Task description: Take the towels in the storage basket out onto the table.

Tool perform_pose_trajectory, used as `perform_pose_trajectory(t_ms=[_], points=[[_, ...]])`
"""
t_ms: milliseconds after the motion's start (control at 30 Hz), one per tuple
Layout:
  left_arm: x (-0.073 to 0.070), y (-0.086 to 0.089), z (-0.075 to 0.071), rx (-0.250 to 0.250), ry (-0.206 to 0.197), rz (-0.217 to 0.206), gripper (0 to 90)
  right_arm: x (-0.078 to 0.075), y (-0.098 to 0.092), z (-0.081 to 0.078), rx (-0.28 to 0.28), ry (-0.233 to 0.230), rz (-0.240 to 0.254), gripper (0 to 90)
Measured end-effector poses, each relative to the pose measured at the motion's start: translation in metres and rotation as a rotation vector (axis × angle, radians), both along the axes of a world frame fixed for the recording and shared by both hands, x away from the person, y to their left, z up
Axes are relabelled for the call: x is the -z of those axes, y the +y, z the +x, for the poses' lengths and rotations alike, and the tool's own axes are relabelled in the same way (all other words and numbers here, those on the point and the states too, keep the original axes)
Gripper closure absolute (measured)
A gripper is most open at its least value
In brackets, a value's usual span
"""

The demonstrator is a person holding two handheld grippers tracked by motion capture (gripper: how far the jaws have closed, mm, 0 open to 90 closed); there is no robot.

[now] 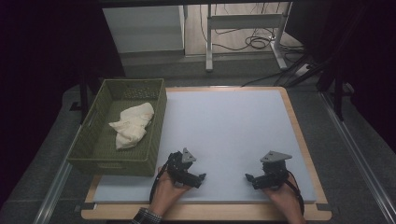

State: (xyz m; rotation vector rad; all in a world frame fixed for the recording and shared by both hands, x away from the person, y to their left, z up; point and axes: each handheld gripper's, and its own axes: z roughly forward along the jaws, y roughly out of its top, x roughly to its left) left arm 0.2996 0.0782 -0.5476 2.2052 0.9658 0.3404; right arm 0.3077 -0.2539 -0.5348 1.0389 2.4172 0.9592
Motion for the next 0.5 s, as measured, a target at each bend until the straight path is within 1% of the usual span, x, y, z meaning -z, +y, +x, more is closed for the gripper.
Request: perform_pose_trajectory(t_ms=[167, 500], points=[[-0.0004, -0.0002, -0.0001, 0.001, -0.001, 0.007, 0.0, 0.0, -0.0002, 0.0, 0.0, 0.002, 0.002, 0.0], [-0.0001, 0.0002, 0.0002, 0.0, 0.004, -0.003, 0.0, 0.0, -0.0005, 0.0002, -0.001, 0.002, 0.004, 0.0]])
